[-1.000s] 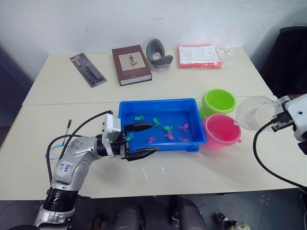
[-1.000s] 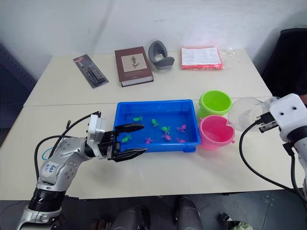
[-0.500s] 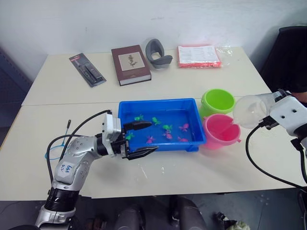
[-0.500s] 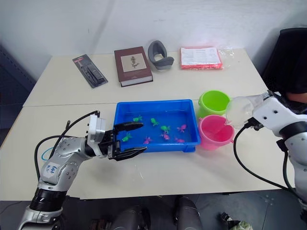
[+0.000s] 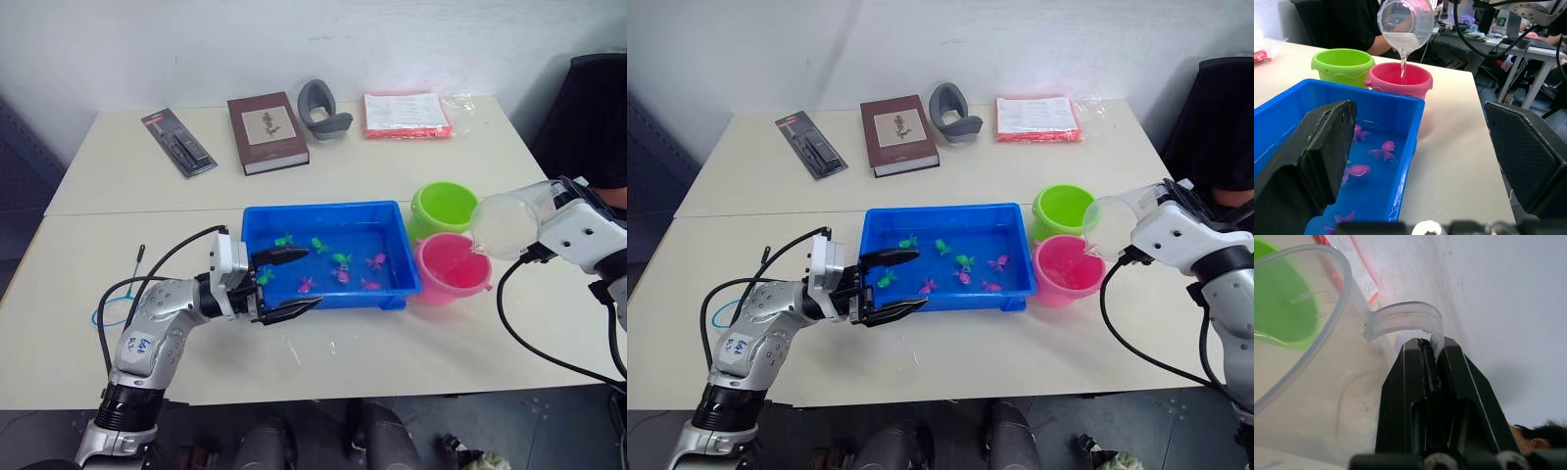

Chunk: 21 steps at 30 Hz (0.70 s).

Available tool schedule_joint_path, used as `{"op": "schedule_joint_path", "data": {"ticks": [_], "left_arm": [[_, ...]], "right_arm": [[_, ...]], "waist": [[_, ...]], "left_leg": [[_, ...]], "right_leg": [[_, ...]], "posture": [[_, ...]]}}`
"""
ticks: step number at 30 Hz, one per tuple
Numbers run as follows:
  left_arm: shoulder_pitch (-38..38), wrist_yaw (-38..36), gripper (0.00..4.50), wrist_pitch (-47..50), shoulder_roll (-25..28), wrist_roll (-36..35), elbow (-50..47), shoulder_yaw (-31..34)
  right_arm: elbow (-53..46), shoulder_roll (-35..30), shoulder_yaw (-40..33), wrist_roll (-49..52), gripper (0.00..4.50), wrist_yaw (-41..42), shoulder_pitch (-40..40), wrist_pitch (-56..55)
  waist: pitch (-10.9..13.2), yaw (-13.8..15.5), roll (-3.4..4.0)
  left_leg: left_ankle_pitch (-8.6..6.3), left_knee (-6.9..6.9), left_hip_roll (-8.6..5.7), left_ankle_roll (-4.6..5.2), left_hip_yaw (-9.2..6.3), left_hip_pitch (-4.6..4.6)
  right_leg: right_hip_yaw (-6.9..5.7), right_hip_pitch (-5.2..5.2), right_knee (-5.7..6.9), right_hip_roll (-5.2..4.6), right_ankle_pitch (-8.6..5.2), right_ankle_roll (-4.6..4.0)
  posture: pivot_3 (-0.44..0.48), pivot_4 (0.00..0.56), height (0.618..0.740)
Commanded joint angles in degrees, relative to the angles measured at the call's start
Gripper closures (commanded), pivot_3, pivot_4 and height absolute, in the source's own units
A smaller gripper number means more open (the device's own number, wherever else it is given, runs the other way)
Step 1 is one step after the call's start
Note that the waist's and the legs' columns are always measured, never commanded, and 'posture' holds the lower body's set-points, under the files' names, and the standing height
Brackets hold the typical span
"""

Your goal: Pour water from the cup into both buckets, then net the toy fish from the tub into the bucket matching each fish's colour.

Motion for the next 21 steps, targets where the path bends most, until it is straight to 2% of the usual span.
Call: {"op": "schedule_joint_path", "data": {"ticks": [1,15,21], "left_arm": [[-0.6,0.0,0.00,-0.9,0.3,0.0,-1.3,0.6],[-1.4,0.2,0.00,-1.6,0.2,0.3,-0.3,0.9],[-1.6,0.6,0.00,-1.7,-0.1,0.3,0.2,1.1]], "right_arm": [[-0.6,1.2,-1.6,-0.8,4.45,-1.4,0.0,-1.4],[1.2,3.1,-2.2,-4.7,4.45,-3.6,0.9,-4.9],[-0.6,9.2,-6.5,3.8,4.45,-2.5,-1.7,4.3]], "waist": [[0.0,0.0,0.00],[0.0,0.0,0.00],[0.0,0.0,-0.02]], "left_leg": [[0.00,0.00,0.00,0.00,0.00,0.00],[0.01,0.00,0.00,0.00,0.00,0.00],[0.02,0.01,0.00,0.01,0.00,0.00]], "right_leg": [[0.01,0.00,0.00,0.00,0.00,0.00],[0.00,0.00,0.05,0.00,0.00,0.00],[0.01,0.00,0.26,0.01,0.00,0.00]], "posture": [[0.000,0.150,0.740],[0.000,0.150,0.740],[0.000,0.150,0.740]]}}
